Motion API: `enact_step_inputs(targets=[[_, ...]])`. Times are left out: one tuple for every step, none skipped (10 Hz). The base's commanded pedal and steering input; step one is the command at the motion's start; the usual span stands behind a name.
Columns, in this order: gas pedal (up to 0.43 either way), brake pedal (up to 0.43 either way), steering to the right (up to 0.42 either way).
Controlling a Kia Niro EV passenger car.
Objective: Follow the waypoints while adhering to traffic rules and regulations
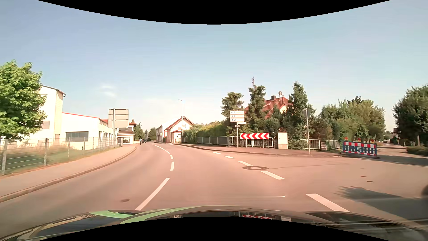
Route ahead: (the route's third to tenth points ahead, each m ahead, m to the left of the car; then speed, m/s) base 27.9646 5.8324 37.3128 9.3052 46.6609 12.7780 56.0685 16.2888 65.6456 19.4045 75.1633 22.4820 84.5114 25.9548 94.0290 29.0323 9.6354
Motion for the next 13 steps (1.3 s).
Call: enact_step_inputs(targets=[[0.13, 0.0, -0.073], [0.13, 0.0, -0.072], [0.13, 0.0, -0.073], [0.13, 0.0, -0.072], [0.13, 0.0, -0.073], [0.13, 0.0, -0.072], [0.13, 0.0, -0.073], [0.13, 0.0, -0.073], [0.138, 0.0, -0.073], [0.138, 0.0, -0.073], [0.138, 0.0, -0.073], [0.138, 0.0, -0.071], [0.138, 0.0, -0.068]])
